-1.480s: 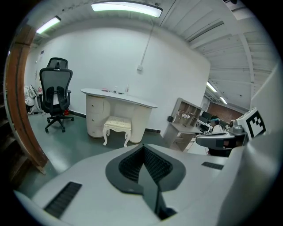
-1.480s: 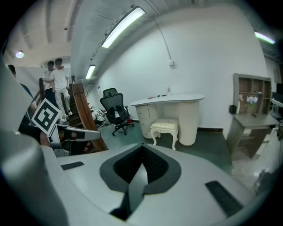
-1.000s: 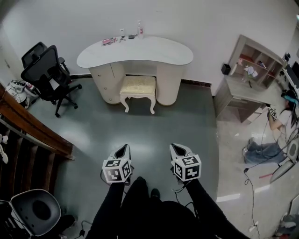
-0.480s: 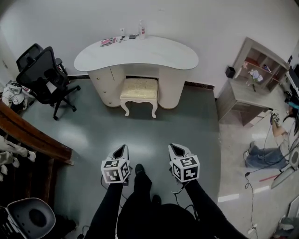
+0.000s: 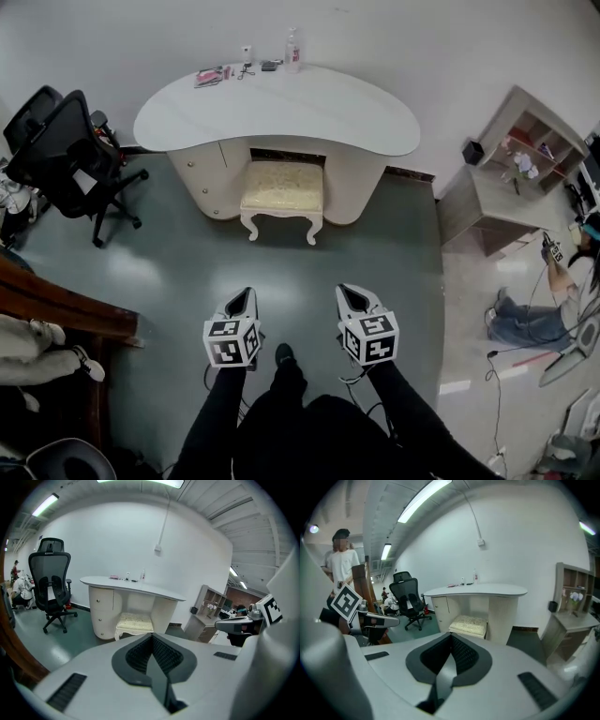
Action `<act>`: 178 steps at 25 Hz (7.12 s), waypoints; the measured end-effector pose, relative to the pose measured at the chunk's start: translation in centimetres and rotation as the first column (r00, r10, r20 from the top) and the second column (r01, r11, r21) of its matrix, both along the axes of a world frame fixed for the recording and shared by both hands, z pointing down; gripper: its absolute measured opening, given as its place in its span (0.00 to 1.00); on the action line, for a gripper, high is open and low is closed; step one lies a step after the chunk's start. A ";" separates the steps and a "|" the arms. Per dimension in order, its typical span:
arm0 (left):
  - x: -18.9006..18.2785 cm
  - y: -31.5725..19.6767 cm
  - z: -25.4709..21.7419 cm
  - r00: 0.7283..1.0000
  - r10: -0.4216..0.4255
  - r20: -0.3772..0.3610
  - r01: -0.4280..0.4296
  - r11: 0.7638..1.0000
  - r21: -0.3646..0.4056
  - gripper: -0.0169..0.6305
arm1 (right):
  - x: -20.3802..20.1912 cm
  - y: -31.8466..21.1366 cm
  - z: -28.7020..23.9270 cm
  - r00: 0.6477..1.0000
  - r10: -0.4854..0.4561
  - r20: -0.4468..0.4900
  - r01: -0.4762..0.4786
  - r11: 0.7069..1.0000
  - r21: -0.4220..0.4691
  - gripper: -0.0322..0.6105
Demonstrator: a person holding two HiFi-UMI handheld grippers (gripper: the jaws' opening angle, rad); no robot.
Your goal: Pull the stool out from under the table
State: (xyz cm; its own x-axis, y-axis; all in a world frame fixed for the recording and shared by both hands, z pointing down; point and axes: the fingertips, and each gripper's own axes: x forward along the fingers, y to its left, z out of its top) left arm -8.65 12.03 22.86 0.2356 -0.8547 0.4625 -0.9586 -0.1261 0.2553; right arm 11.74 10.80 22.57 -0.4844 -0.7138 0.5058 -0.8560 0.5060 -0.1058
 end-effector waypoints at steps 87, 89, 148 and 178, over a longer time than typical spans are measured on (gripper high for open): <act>-13.1 -38.8 52.1 0.987 -0.125 0.096 0.137 0.983 -0.121 0.51 | 1.3 -35.4 53.0 0.961 0.248 -0.126 -0.263 0.957 -0.124 0.35; -13.0 -39.3 52.6 0.988 -0.120 0.100 0.131 0.985 -0.110 0.51 | 1.1 -36.1 53.4 0.961 0.256 -0.106 -0.266 0.959 -0.100 0.36; -14.2 -43.5 50.9 0.980 -0.123 0.158 0.123 0.992 0.006 0.34 | -0.8 -41.8 51.0 0.974 0.218 -0.061 -0.212 0.973 0.089 0.36; -13.9 -42.5 50.9 0.977 -0.142 0.162 0.152 0.987 -0.052 0.34 | -0.5 -41.9 50.9 0.979 0.188 -0.080 -0.186 0.982 0.033 0.36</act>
State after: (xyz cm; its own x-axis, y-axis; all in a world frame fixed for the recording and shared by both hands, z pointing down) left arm -22.55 -30.49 73.71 0.0293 -0.8422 0.5384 -0.9942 0.0313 0.1030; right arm 11.21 -31.07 73.45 -0.2984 -0.8007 0.5195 -0.9411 0.3375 -0.0203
